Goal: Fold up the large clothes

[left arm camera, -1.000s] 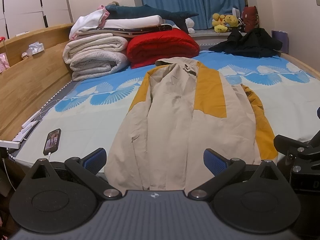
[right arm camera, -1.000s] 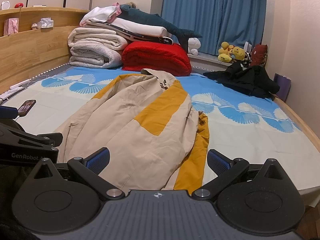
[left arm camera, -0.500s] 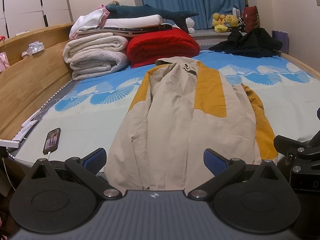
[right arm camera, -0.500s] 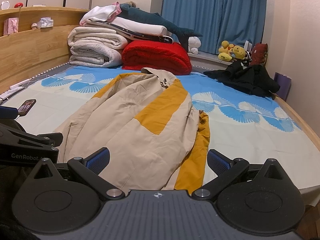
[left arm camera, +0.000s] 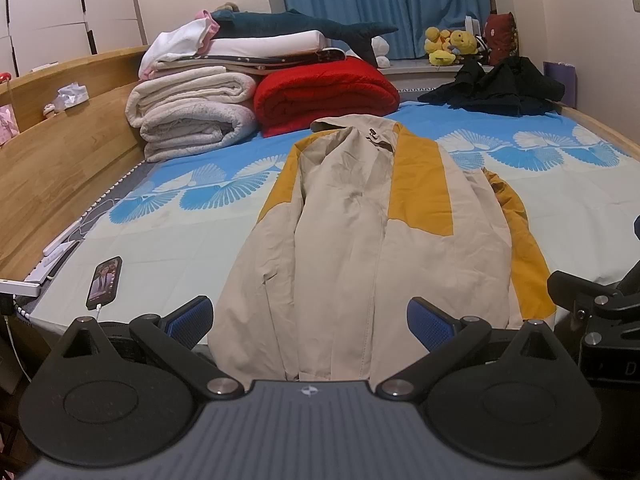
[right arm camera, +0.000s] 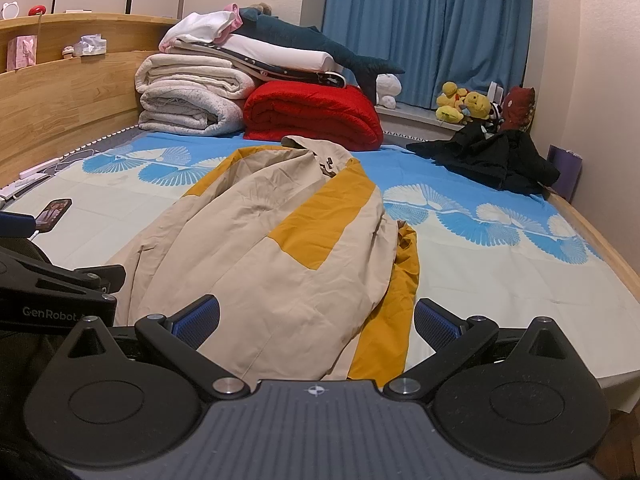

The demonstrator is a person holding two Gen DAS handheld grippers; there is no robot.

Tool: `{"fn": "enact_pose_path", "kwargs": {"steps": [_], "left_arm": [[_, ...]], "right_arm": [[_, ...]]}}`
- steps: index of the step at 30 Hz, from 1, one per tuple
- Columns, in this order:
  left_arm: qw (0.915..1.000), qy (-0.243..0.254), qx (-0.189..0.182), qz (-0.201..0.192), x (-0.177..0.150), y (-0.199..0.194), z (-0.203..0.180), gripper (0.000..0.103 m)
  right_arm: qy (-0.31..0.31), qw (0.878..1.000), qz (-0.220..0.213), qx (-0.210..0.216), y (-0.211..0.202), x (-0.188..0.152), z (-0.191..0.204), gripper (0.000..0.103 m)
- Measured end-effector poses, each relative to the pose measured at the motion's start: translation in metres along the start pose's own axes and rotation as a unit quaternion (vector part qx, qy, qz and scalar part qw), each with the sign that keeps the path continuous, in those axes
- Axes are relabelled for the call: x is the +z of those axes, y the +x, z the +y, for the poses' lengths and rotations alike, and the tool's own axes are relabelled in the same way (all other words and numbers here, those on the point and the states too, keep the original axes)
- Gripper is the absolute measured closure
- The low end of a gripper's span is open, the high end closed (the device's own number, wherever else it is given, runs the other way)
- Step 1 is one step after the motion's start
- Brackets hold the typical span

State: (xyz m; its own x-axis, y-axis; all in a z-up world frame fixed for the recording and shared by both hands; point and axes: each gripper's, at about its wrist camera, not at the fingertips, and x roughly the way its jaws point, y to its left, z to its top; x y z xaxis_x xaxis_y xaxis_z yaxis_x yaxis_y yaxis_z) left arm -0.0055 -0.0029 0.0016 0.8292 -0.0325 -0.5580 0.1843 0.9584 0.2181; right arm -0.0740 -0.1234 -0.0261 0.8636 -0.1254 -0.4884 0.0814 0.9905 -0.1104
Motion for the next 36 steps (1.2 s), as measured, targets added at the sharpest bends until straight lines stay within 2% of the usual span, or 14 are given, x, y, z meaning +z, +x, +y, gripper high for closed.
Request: {"fn": "enact_pose_path", "kwargs": {"steps": [36], "left_arm": [[1.0,-0.001,-0.001,0.0,-0.0007,-0.0002,0.0006,0.0]], "right_arm": [[-0.001,1.0,-0.003,-0.001,0.0008,0.0017,-0.0009,0.001]]}}
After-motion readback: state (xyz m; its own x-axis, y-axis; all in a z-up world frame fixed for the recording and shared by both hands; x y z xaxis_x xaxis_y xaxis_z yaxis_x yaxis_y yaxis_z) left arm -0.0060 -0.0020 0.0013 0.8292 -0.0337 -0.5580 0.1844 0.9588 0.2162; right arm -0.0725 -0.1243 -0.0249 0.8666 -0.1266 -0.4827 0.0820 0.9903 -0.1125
